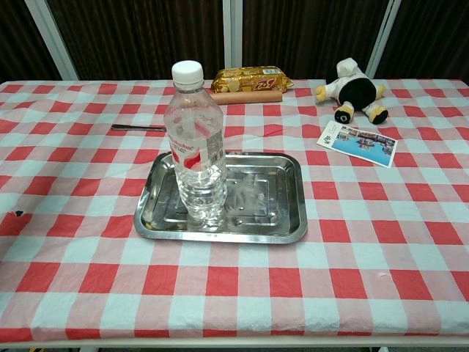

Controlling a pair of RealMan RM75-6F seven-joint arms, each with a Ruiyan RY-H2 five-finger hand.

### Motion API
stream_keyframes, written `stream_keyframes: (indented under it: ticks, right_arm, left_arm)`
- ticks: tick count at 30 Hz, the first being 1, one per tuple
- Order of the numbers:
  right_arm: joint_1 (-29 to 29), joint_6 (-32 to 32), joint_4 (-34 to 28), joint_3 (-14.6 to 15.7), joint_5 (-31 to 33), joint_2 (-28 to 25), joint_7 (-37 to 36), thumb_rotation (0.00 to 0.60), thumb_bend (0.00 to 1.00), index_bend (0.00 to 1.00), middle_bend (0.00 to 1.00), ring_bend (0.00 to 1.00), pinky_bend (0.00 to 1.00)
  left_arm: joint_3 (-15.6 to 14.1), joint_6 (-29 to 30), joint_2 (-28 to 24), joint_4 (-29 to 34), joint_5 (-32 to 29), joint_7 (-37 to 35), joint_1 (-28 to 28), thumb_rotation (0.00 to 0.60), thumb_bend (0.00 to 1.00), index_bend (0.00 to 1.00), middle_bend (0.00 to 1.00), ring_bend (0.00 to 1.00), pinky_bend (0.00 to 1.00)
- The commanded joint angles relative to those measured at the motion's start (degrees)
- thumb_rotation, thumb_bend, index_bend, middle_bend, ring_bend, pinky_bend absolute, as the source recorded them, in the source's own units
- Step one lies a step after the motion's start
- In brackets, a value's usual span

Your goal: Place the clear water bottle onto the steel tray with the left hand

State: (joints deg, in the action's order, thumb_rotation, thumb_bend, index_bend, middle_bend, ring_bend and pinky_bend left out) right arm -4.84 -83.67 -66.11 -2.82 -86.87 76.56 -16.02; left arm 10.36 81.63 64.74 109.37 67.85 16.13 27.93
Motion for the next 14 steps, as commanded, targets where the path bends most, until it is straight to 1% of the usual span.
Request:
stream_keyframes:
  ticks: [1,4,7,10,14]
  right_arm:
    - [0.01,-0.38,0.18,0.01,-0.27,0.19,0.03,0.6,0.15,0.07,0.05,0.0,0.0]
    - [-0.04,-0.63,0.32,0.14,-0.63,0.42,-0.07,0.6,0.15,0.07,0.05,0.0,0.0]
    - [-0.11,-0.56,0.56,0.24,-0.75,0.58,0.26,0.6,0.15,0.07,0.05,0.0,0.0]
    - [-0.11,-0.62,0.63,0.04,-0.5,0.59,0.28,0.6,0.15,0.07,0.05,0.0,0.0]
    - [-0.08,-0.65,0.71,0.01,-0.41,0.6,0.43,0.6,0.15,0.07,0.05,0.0,0.0]
  left_arm:
    - [-9.68,6.04,1.51,-10.86,9.95,-0.68,-9.1,0.6,0.11,0.26,0.32,0.21,0.24]
    - [-12.67,7.82,3.06,-14.01,12.22,-2.06,-12.57,0.6,0.09,0.26,0.31,0.2,0.23]
    - [-14.49,9.08,3.26,-16.15,14.24,-2.82,-14.96,0.6,0.09,0.26,0.31,0.19,0.23]
    - [-15.44,9.16,3.22,-17.23,15.05,-3.5,-16.56,0.6,0.09,0.26,0.31,0.19,0.22]
    - [-15.6,8.27,3.25,-17.7,15.08,-5.27,-17.74,0.6,0.09,0.26,0.31,0.19,0.22]
